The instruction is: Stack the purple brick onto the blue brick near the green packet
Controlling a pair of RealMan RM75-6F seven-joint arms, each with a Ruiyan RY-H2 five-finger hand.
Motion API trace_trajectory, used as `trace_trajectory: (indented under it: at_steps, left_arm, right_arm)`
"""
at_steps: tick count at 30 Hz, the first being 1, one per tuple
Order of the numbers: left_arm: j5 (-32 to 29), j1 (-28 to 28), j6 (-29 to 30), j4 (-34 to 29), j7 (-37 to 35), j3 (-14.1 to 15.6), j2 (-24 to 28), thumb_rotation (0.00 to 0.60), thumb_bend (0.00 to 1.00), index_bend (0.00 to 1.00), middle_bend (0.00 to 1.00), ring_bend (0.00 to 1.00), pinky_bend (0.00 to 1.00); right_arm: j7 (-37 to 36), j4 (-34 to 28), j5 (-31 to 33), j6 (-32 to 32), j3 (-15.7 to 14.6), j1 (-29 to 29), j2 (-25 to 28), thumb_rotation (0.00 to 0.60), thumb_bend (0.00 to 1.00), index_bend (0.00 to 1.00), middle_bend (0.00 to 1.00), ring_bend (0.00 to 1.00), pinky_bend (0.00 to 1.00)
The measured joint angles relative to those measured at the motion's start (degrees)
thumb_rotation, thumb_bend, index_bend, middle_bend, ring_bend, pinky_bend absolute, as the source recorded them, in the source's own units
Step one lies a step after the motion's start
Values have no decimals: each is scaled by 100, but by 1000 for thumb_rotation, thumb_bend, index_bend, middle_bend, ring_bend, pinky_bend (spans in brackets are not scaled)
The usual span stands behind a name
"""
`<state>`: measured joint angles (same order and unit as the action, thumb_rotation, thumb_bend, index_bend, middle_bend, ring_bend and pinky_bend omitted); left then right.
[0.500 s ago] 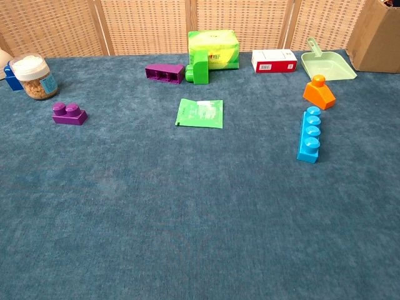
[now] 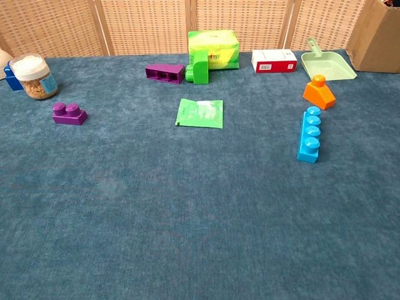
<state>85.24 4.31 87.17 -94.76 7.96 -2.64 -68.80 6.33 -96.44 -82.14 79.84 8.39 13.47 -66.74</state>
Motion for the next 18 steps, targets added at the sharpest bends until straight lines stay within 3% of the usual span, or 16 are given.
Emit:
trace_trajectory:
  at_steps: [10,18]
  left_arm:
    - [4,26,-36,-13,10,-16,24,504,129,229,117,0,0]
    - [-94,41,-95,-80,102,-40,43,506,129,229,117,0,0]
  right_arm:
    - [-930,59,-440,-766,40,598,315,600,105,371,179,0,0]
    - [-1470,710,-725,-1582,143,1414,175,600,96,369,177,0,0]
